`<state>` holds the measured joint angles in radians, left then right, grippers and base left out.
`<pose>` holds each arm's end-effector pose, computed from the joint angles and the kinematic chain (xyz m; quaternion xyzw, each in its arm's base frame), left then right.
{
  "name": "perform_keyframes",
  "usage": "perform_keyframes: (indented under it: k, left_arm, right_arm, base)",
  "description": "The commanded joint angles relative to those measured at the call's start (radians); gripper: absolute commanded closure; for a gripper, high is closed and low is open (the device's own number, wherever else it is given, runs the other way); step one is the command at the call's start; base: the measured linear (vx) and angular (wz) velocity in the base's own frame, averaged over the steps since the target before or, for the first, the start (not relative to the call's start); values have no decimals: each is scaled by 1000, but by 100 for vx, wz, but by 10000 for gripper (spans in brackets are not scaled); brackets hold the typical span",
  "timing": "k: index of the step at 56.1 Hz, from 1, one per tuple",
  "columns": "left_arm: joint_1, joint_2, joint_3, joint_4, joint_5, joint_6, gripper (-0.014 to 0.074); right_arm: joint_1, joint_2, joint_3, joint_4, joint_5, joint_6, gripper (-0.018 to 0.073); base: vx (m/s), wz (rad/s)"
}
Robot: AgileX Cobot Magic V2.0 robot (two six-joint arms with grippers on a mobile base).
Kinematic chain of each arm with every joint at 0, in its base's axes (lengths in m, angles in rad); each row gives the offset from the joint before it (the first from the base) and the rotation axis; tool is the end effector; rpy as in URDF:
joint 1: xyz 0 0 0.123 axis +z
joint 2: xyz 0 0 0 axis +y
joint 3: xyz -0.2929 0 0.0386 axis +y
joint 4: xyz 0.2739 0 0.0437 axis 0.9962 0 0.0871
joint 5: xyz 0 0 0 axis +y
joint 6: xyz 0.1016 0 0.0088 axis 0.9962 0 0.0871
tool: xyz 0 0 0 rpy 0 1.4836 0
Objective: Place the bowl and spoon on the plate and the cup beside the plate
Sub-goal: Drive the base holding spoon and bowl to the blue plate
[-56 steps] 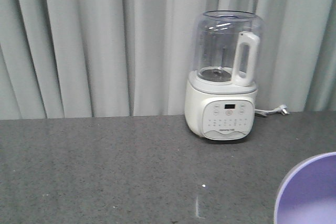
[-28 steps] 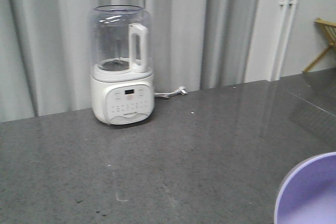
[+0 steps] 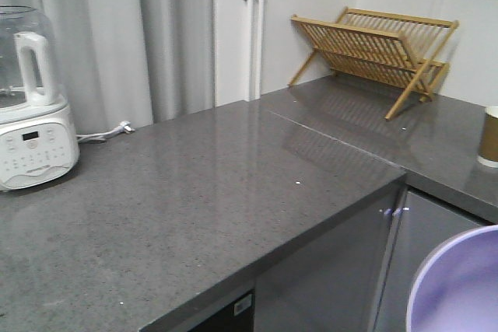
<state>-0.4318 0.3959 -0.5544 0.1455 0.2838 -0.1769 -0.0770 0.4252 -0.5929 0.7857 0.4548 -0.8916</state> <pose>0.1017 -0.0423 0.3543 0.1272 0.7081 -0.1471 0.6788 0.1106 0.0233 0.3602 -0.1366 0.7200 0.0356 0.6795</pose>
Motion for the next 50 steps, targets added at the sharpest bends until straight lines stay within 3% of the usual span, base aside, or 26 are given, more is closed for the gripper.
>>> perform_keyframes:
  k: [1, 27, 50]
  left_arm:
    - [-6, 8, -26, 2, -87, -8, 594]
    - [-6, 8, -26, 2, -87, -8, 594]
    - [-6, 8, -26, 2, -87, -8, 594]
  right_arm:
    - [1, 8, -29, 28, -70, -6, 568]
    - [1, 8, -29, 28, -70, -6, 568]
    - [1, 8, -29, 28, -70, -6, 568]
  base:
    - [-12, -48]
    - [-5, -39]
    - [16, -49]
